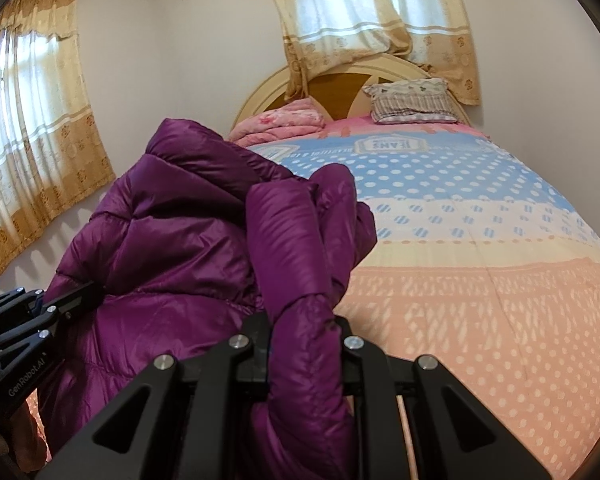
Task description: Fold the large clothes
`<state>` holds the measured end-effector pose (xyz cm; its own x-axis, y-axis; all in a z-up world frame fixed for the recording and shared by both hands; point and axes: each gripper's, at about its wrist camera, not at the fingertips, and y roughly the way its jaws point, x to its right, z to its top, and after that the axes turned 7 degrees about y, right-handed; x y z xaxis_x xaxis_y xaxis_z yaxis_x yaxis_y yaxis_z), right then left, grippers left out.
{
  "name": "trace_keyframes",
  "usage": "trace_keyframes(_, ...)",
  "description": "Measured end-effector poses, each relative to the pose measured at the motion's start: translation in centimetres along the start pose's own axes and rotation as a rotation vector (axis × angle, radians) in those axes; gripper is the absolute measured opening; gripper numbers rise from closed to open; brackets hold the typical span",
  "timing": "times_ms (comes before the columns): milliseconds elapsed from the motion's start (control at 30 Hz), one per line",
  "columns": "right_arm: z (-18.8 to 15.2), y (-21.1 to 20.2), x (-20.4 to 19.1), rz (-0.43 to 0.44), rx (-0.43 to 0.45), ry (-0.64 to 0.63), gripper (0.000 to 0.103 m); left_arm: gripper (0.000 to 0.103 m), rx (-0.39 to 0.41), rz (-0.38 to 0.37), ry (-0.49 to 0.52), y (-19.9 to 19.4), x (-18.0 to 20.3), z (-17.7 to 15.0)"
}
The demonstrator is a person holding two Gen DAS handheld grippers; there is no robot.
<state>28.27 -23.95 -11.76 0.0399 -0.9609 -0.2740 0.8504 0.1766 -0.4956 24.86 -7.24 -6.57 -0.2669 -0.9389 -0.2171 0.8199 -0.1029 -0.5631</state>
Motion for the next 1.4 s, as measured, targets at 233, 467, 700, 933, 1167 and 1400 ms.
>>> trace_keyframes(233,-0.3,1.0,-1.0,0.021,-0.027,-0.020,0.017,0.014,-0.022,0.010,-0.018,0.5,-1.8,-0.9)
trace_keyframes(467,-0.6,1.6,-2.1,0.040,-0.048,-0.032,0.017,0.014,-0.045,0.024,-0.034,1.6,-2.6,-1.3)
trace_keyframes(700,-1.4,3.4,-2.1,0.040,-0.103,-0.030,0.017,0.014,-0.085,0.022,-0.053,3.7,-3.3,-2.9)
trace_keyframes(933,-3.1,6.0,-2.1,0.037,-0.170,-0.030,0.018,0.016,-0.129,0.031,-0.060,6.0,-3.8,-4.9)
trace_keyframes(1167,-3.3,6.6,-2.5,0.043,-0.180,-0.035,0.018,0.035,-0.150,0.056,-0.082,7.4,-4.3,-6.0)
trace_keyframes(1400,-3.9,7.2,-3.0,0.060,-0.203,-0.030,0.021,0.056,-0.166,0.098,-0.089,8.3,-4.9,-6.8)
